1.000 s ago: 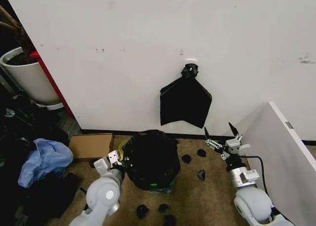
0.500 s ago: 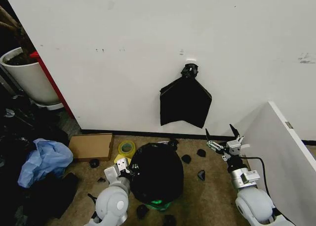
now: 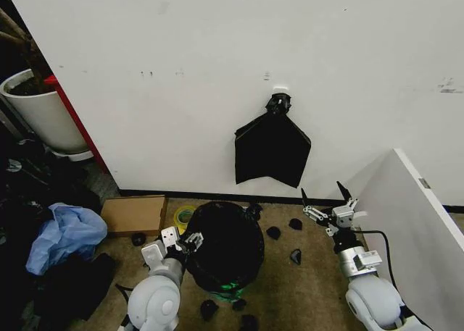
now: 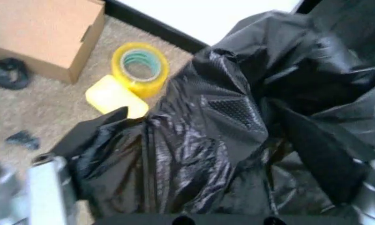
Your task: Place the garbage bag over the trash bin.
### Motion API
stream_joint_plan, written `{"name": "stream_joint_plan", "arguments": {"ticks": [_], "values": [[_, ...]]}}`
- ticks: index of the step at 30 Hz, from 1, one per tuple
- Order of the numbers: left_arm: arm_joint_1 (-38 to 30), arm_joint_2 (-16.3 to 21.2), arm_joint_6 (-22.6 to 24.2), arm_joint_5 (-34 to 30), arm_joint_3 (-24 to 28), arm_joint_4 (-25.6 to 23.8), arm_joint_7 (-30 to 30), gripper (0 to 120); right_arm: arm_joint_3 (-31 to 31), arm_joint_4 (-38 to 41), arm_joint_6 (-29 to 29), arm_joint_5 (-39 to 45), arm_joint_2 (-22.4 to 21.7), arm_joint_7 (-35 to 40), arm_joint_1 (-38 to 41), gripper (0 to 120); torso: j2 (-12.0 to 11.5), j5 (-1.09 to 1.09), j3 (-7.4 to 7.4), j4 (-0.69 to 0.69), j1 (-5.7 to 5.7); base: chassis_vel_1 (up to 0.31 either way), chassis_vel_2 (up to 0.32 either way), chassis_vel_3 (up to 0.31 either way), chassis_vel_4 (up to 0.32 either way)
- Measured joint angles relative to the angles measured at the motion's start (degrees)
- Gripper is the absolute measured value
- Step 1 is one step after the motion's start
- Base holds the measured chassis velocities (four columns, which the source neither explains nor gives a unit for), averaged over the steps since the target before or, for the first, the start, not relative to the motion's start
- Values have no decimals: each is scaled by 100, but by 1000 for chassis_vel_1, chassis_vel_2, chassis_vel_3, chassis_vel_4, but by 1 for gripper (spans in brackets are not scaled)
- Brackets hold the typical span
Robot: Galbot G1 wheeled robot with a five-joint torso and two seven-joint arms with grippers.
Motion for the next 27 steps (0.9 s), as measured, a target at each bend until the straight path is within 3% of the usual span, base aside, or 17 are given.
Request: {"name": "stream_joint_plan", "arguments": {"ticks": [9, 15, 19, 21, 23, 27], "values": [[4, -93, -270, -395, -57, 544, 119, 100, -6, 12, 21, -48, 24, -11, -46, 100, 0, -1, 0, -1, 0, 0, 0, 0, 0], [270, -13, -468, -239, -15, 45, 534, 100, 27, 56, 41, -56, 13, 7, -102, 100, 0, 0, 0, -1, 0, 0, 0, 0, 0], [510, 128, -967, -7, -92, -307, 1056, 100, 56, 73, 57, -66, 10, 29, -143, 100, 0, 0, 0, 0, 0, 0, 0, 0, 0], [541, 145, -1071, 71, -106, -319, 1142, 100, 58, 73, 59, -72, 10, 30, -148, 100, 0, 0, 0, -1, 0, 0, 0, 0, 0], [678, 196, -1407, 610, -127, -326, 1375, 100, 60, 73, 66, -90, 17, 34, -177, 100, 0, 0, 0, 0, 0, 0, 0, 0, 0], [803, 203, -1458, 959, -99, -265, 1327, 100, 59, 74, 69, -119, 28, 34, -192, 100, 0, 0, 0, 0, 0, 0, 0, 0, 0]]}}
